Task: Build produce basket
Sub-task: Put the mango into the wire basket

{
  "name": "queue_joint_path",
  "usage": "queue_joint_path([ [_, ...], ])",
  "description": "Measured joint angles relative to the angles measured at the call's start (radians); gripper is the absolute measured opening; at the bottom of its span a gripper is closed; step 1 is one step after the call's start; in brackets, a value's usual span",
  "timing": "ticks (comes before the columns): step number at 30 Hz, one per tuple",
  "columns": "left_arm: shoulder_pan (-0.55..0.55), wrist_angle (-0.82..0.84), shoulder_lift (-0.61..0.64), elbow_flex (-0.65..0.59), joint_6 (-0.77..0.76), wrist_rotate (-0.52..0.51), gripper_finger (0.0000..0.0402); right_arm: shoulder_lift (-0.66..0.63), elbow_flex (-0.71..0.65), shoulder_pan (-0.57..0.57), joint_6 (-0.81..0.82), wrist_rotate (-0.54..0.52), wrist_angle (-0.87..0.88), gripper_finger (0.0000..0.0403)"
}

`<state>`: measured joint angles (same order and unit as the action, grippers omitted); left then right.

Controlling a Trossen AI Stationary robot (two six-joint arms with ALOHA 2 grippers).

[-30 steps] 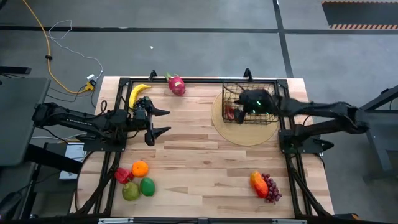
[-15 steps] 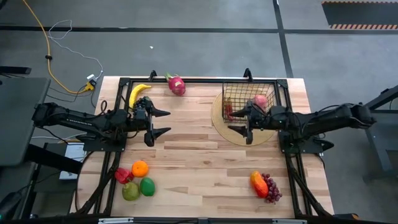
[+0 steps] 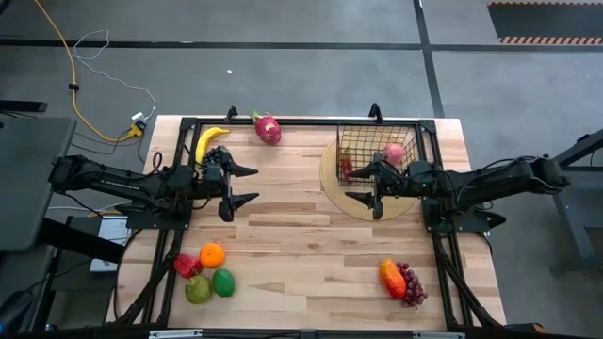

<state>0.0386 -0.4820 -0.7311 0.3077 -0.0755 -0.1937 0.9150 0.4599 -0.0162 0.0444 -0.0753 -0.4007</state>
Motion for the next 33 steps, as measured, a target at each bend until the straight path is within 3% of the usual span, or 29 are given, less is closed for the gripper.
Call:
queue_joint_path([
  [6,0.0,0.0,0.0,0.0,-0.003,0.0,0.0319,0.0,0.0,0.0,0.015,0.0,0.0,0.0256],
  [10,0.0,0.0,0.0,0.0,-0.002,0.0,0.0319,0.0,0.021,-0.015,0.172,-0.001,0.054,0.0256],
  [13,0.0,0.006,0.0,0.0,0.0,0.0,0.0319,0.005,0.094,-0.085,0.252,-0.019,0.284,0.0256],
  [16,0.0,0.019,0.0,0.0,0.0,0.0,0.0319,0.038,0.194,-0.193,0.359,-0.118,0.598,0.0256],
  [20,0.0,0.026,0.0,0.0,-0.001,0.0,0.0319,0.123,0.328,-0.334,0.626,-0.183,0.975,0.0256],
  [24,0.0,0.026,0.0,0.0,-0.002,0.0,0.0319,0.233,0.431,-0.463,0.945,-0.144,1.238,0.0256],
  [27,0.0,0.026,0.0,0.0,-0.003,0.0,0.0319,0.324,0.491,-0.544,1.169,-0.057,1.366,0.0256],
  [33,0.0,0.026,0.0,0.0,-0.018,0.0,0.0319,0.482,0.552,-0.658,1.508,0.104,1.401,0.0256],
])
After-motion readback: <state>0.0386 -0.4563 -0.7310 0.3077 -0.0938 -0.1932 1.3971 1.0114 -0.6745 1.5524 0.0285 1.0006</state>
